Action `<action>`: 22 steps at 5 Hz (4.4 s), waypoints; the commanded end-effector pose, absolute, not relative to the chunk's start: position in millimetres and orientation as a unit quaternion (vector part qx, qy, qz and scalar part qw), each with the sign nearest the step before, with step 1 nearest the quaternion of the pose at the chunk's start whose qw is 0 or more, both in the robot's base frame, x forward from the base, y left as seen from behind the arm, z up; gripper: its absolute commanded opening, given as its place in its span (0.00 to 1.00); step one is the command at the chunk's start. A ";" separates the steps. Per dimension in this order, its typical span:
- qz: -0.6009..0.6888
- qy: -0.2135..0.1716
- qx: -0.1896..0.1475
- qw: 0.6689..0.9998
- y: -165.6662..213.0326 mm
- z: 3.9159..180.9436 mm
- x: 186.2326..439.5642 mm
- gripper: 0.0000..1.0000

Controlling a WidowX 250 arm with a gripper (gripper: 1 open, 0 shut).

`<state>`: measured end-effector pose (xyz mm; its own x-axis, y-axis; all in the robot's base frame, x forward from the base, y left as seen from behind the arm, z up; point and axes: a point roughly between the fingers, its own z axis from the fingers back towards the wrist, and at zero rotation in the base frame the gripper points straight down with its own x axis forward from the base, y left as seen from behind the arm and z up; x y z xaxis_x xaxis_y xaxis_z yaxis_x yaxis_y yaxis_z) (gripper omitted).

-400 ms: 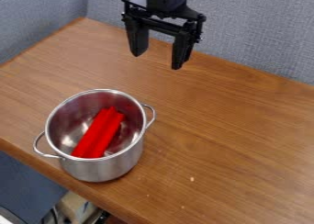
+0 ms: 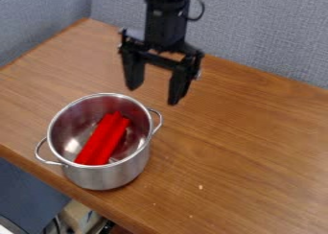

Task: Move the red object from the metal pot to the table

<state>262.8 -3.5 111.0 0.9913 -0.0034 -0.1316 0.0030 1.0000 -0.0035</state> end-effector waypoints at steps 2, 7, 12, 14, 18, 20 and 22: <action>0.042 0.009 0.004 0.999 17.7 126.8 221.1 1.00; 0.062 -0.006 -0.008 0.998 41.5 77.7 195.0 1.00; 0.065 -0.007 0.007 0.998 49.4 49.7 204.4 1.00; 0.064 -0.014 0.010 0.998 53.7 48.4 208.1 1.00; 0.056 -0.032 0.019 0.998 60.4 42.1 214.9 1.00; 0.054 -0.039 0.017 0.998 59.0 50.0 216.6 1.00; 0.052 -0.048 0.015 0.997 57.9 57.2 218.5 1.00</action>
